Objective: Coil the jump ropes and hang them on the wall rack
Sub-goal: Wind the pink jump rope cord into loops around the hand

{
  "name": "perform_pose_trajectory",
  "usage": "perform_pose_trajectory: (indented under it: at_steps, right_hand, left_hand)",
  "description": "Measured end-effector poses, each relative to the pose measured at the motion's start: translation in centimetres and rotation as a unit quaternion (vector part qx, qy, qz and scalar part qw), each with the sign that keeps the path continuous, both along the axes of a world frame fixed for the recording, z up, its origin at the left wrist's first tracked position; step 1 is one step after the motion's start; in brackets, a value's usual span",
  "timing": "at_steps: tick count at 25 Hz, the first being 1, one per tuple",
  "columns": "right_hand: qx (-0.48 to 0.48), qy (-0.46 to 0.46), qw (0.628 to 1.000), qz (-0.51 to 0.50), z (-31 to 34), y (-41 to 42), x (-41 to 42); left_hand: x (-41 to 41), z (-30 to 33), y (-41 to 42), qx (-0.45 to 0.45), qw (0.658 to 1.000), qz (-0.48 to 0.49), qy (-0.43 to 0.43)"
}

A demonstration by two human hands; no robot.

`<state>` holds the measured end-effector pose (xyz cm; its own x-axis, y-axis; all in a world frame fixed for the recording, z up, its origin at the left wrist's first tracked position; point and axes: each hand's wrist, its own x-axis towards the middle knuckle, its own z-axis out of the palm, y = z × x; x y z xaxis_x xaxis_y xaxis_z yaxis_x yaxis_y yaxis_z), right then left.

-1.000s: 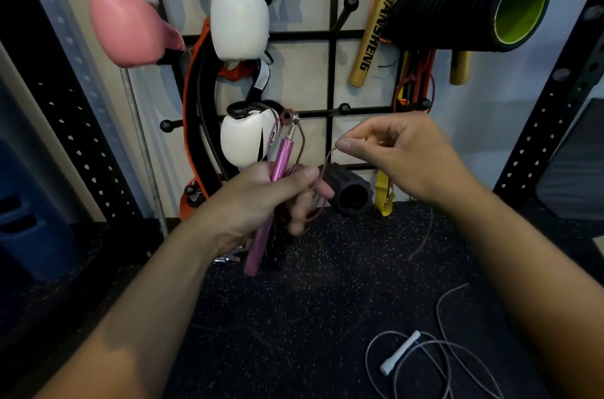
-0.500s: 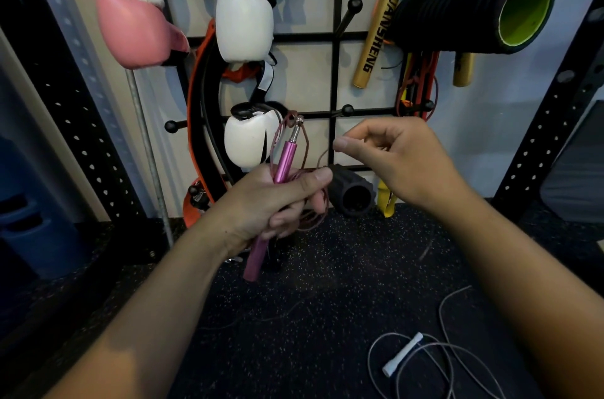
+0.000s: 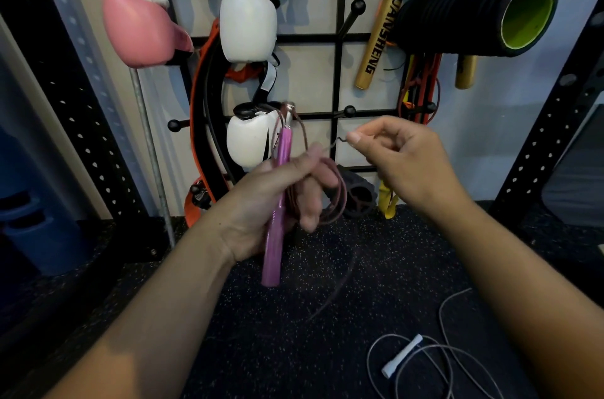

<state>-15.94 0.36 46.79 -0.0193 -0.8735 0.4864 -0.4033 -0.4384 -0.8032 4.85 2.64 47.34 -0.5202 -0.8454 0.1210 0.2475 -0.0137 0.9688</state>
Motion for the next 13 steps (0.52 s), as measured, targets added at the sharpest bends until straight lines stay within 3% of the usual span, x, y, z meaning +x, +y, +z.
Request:
perform_pose_trajectory:
  at_steps: [2, 4, 6, 7, 9, 11, 13]
  right_hand:
    - [0.099, -0.043, 0.993, 0.039, -1.3, 0.2, 0.7]
    - [0.198, 0.012, 0.972, 0.126, -2.5, 0.9, 1.6]
    - [0.269, 0.084, 0.930, 0.235, -2.8, 1.6, 2.5]
    - [0.285, 0.106, 0.913, 0.271, -2.6, 1.8, 2.8]
    - [0.291, 0.130, 0.899, 0.301, -1.5, 2.0, 2.9]
    - [0.290, 0.153, 0.892, 0.312, 0.2, 2.0, 2.3]
    - [0.257, 0.198, 0.903, 0.281, 2.1, 2.1, 1.0]
  left_hand:
    - [-0.4, 0.5, 0.0, 0.073, 0.980, -0.012, 0.183]
    - [-0.4, 0.5, -1.2, 0.097, 0.931, 0.017, 0.351]
    - [0.5, 0.1, -2.8, 0.051, 0.922, 0.127, 0.362]
    - [1.0, 0.0, -3.3, 0.000, 0.937, 0.199, 0.287]
    - [1.7, -0.4, -3.2, -0.142, 0.949, 0.281, -0.030]
    - [1.4, -0.9, -2.4, -0.209, 0.895, 0.223, -0.326]
    - [0.8, -1.2, -1.9, -0.209, 0.875, 0.138, -0.415]
